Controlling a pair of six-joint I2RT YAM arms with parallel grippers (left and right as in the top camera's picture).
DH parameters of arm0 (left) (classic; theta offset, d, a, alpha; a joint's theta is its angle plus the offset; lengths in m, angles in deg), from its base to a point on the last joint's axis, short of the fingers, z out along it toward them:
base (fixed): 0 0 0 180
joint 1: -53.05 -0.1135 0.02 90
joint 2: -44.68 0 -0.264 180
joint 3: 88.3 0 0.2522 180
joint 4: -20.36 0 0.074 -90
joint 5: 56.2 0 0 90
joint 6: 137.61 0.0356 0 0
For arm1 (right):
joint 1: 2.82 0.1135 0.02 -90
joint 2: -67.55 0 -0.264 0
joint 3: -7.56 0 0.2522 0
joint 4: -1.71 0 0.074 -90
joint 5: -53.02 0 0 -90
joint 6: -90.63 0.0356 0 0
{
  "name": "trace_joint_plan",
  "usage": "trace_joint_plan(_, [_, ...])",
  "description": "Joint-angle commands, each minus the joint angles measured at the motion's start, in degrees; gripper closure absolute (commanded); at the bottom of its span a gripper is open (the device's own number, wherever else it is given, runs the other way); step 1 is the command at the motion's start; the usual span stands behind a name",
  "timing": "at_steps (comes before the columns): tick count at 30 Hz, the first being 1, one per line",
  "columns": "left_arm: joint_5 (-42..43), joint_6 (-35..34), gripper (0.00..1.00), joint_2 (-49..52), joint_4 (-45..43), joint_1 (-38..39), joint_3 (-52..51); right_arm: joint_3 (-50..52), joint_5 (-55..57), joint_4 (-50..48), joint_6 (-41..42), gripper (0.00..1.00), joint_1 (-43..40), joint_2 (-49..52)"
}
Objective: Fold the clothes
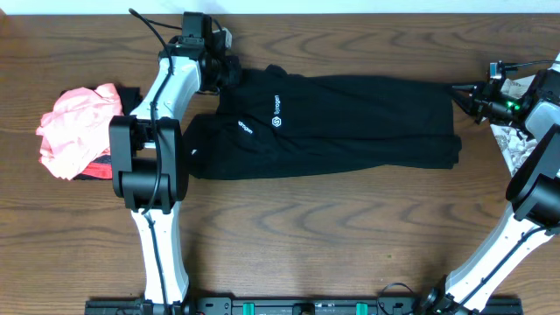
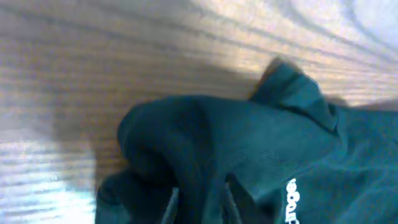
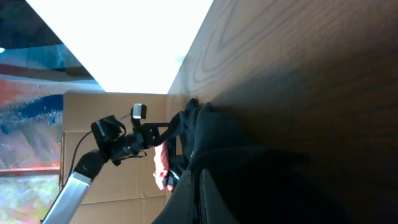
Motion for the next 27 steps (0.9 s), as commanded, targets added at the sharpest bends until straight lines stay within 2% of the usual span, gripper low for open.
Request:
trace_joint_plan(1, [-2.08, 1.33, 0.85, 0.72, 1.05, -0.13, -0.48, -0.07, -0.72, 0.13, 0.37, 0.99, -0.57, 0.90])
trace_joint_plan(5, [-2.25, 1.33, 0.94, 0.72, 1.31, -0.13, -0.48, -0.07, -0.72, 0.13, 0.37, 0.99, -0.55, 0.90])
trace_joint_plan(10, [-1.95, 1.31, 0.94, 0.35, 1.27, -0.13, -0.42, -0.07, -0.72, 0.20, 0.37, 0.99, -0.61, 0.90])
trace_joint_plan(14, [1.84, 1.51, 0.94, -2.60, 2.38, -0.13, -0.42, -0.07, -0.74, 0.31, 0.37, 0.99, -0.61, 0.90])
trace_joint_plan(21, [3.02, 1.49, 0.94, -10.60, 11.06, -0.13, -0.42, -0.07, -0.72, 0.26, 0.35, 0.99, -0.66, 0.90])
trace_joint_plan(27, [2.95, 1.79, 0.94, -11.82, 19.02, -0.13, -0.42, -0.07, -2.95, 0.22, 0.35, 0.99, -0.68, 0.90])
